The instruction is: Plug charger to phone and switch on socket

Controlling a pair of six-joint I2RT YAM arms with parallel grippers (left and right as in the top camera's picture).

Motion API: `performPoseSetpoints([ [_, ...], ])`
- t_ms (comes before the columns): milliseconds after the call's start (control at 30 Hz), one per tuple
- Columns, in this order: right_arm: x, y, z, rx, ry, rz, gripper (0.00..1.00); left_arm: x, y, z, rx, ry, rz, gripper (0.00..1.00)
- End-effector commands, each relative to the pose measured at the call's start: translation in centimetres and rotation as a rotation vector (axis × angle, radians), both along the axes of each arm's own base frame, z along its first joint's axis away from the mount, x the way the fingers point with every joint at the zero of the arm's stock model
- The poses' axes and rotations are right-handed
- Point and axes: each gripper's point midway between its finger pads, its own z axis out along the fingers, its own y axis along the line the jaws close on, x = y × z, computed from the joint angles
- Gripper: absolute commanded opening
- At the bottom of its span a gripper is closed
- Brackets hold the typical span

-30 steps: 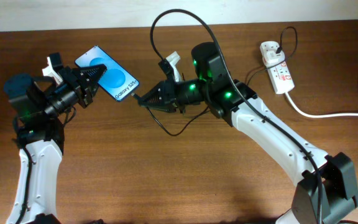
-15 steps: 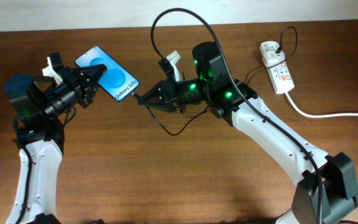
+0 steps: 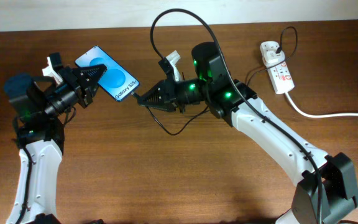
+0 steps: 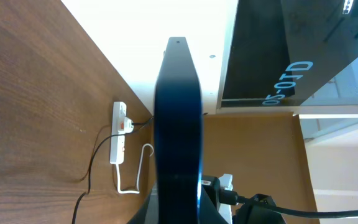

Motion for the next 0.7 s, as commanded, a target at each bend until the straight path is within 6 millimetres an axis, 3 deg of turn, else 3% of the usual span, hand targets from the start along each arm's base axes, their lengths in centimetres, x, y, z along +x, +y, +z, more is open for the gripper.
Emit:
performPoseSetpoints([
  [0,-0.1,0.1,0.8,0.011,-0.046,-0.007,0.04,-0.3,-0.9,1.1,0.001,-0.027,-0.035,0.0],
  [267,0.0,0.2,0.9,0.013,-0.055,-0.011,0.04,-0.3,-1.1,1.0,0.001,-0.027,-0.039,0.0],
  [500,-0.3,1.5,0.8,0.002,-0.084,-0.028,0.04,-0.4,-1.1,1.1,0.0,-0.027,-0.043,0.0],
  [667,-0.6,1.1,-0.4,-0.041,-0.078,-0.017,0.04,-0.3,-1.1,1.1,0.0,-0.028,-0.042,0.0],
])
